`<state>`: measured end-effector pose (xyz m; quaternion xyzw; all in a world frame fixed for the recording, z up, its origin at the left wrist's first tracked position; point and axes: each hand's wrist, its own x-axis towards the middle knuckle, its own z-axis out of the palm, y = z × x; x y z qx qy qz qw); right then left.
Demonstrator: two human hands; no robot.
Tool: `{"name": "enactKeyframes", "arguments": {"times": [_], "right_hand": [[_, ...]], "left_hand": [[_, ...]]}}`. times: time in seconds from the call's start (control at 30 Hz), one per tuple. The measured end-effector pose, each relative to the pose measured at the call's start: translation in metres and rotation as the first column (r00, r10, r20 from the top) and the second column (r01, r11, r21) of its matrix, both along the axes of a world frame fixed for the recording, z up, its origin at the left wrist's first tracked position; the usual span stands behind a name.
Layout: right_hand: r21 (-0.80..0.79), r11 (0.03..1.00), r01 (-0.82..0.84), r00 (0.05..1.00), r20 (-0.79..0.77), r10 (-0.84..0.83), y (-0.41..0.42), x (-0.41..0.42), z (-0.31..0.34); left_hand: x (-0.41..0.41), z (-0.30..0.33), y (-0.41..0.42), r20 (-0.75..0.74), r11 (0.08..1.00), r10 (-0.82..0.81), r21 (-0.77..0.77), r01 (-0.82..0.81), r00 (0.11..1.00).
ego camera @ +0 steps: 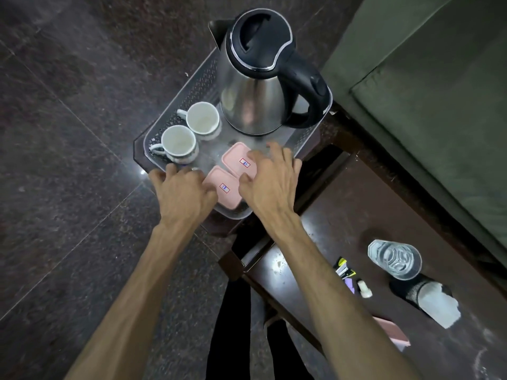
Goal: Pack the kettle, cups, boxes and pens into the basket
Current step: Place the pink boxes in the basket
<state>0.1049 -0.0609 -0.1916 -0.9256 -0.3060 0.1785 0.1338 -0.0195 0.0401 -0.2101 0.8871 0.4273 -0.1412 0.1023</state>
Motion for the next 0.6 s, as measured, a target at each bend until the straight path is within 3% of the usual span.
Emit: {"name": "enactKeyframes", "arguments": {"times": [0.23, 0.37, 0.47, 0.6], "right_hand": [[-0.057, 0.998, 0.009, 1.000, 0.022, -0.008, -0.010, -0.005, -0.009], [-0.025, 1.000, 0.013, 1.000, -0.019, -0.013, -0.009, -0.002, -0.009], [0.079, 0.996, 0.044, 0.999, -0.020, -0.043, -0.023, -0.001, -0.009], [0.358, 0.923, 0.139, 0.987, 0.025, -0.159, -0.067, -0.013, -0.013]], "left_hand": [[-0.004, -0.007, -0.017, -0.029, 0.998, -0.054, 0.015, 0.055, 0.998], [-0.006, -0.007, -0.025, 0.044, 1.000, 0.007, 0.013, -0.008, 0.999], [-0.008, -0.002, -0.037, 0.180, 0.996, 0.064, 0.045, -0.073, 0.982], [-0.005, 0.009, -0.065, 0.358, 0.987, 0.131, 0.037, -0.154, 0.924]]}}
